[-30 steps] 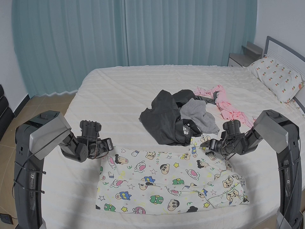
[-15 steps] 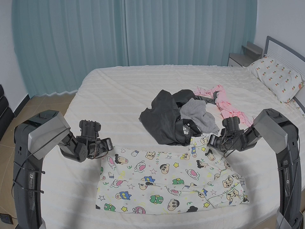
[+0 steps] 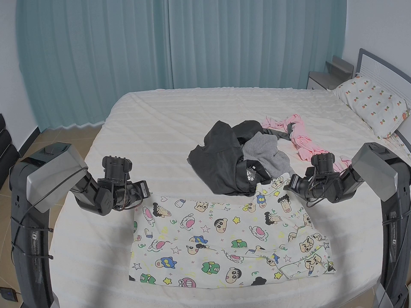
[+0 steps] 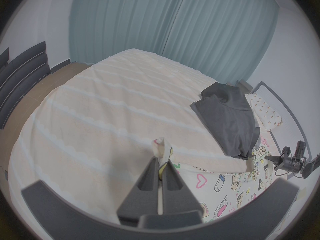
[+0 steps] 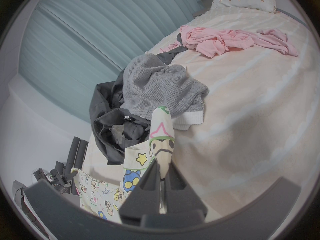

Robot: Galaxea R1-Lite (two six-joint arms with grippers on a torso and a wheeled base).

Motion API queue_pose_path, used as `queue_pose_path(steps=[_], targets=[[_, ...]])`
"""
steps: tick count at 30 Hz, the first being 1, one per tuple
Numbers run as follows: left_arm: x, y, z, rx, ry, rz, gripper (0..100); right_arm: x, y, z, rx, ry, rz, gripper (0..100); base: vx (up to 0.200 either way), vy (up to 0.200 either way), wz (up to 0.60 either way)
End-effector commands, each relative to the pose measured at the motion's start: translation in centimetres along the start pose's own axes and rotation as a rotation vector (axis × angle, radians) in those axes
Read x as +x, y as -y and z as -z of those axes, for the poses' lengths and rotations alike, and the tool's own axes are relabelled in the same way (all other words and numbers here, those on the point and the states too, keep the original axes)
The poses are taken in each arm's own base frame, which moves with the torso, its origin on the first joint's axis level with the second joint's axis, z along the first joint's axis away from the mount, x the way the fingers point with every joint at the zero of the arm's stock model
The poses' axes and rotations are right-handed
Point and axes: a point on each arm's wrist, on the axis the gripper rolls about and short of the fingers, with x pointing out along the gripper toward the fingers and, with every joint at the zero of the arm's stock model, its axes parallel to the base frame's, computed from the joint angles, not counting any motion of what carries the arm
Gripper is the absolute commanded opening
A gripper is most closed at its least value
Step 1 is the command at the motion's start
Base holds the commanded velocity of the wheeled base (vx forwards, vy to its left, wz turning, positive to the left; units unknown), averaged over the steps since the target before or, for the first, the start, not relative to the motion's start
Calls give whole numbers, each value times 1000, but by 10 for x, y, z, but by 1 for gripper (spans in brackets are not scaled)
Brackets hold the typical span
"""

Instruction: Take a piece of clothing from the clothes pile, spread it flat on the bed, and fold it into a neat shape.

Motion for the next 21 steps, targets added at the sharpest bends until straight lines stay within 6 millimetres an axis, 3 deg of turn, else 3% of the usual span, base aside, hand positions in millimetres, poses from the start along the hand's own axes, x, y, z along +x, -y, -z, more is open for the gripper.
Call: queue_pose_path(steps=[1,9,21], targets=[[-15,2,-6,-1,14,7,0,-16,2,0,2,-6,-48,0,0,0,0],[-42,0,-3,-4,-5,9,0,-46,1,9,-25,-21,-185,0,0,0,0],[-76,-8,15,-5,49,38,0,-80,-2,17,-22,-61,-231,0,0,0,0]])
